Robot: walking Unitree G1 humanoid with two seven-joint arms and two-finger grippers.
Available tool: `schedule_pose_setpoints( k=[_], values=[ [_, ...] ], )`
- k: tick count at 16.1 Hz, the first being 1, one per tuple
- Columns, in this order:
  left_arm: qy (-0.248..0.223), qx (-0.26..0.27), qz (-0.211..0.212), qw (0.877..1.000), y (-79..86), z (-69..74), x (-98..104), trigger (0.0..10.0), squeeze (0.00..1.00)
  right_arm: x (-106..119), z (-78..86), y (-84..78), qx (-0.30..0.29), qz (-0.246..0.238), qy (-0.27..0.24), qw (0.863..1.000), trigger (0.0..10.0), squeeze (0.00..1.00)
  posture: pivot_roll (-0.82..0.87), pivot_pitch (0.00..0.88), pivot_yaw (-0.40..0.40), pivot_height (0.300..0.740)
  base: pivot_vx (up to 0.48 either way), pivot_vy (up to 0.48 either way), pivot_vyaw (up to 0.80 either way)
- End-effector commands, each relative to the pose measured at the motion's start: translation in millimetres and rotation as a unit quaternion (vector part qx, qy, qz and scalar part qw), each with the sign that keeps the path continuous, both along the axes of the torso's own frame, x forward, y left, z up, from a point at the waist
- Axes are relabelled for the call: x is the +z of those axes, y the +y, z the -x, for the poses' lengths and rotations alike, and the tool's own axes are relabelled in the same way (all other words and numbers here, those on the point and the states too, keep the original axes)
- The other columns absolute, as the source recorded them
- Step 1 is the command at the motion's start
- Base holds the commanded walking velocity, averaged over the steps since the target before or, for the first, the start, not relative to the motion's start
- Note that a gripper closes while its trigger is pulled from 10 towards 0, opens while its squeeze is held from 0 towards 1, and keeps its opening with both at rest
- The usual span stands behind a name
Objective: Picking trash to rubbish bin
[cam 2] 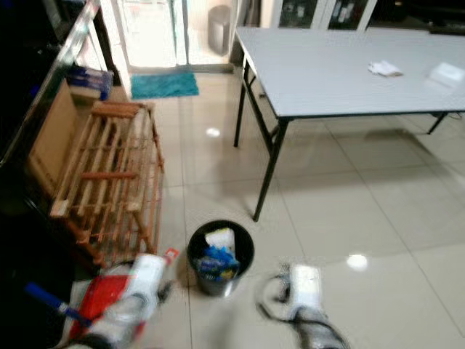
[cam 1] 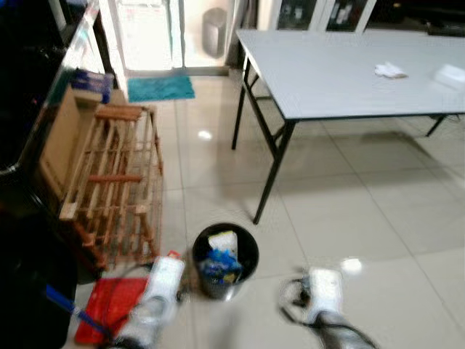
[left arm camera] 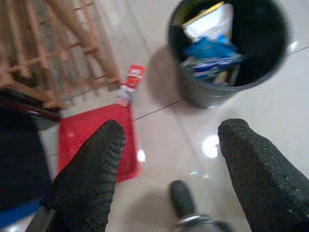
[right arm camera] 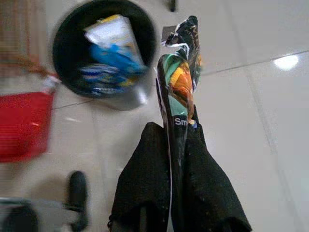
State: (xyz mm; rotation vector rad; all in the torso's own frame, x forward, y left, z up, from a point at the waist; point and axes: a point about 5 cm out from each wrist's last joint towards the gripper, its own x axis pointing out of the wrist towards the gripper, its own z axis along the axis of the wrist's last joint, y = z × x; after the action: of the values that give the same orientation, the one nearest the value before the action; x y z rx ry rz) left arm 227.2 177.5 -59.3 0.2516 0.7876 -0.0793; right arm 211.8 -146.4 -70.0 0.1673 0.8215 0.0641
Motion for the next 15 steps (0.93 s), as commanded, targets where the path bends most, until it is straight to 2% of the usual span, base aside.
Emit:
schedule_pose_setpoints(
  k=[1, 15],
  values=[
    [0.000, -0.011, 0.014, 1.000, -14.5, -1.2, -0.5, 10.0, 0.00, -0.7, 2.3, -15.8, -0.012, 0.016, 0.003, 1.000, 10.0, 0.00, 0.00, 0.053, -0.078, 0.740, 0.300, 0.000, 0.00],
    [-0.001, -0.010, 0.015, 1.000, -14.6, -2.2, 0.1, 10.0, 0.00, -1.1, 2.6, -14.7, -0.004, 0.018, 0.008, 1.000, 10.0, 0.00, 0.00, 0.050, -0.078, 0.740, 0.299, 0.000, 0.00]
  ],
)
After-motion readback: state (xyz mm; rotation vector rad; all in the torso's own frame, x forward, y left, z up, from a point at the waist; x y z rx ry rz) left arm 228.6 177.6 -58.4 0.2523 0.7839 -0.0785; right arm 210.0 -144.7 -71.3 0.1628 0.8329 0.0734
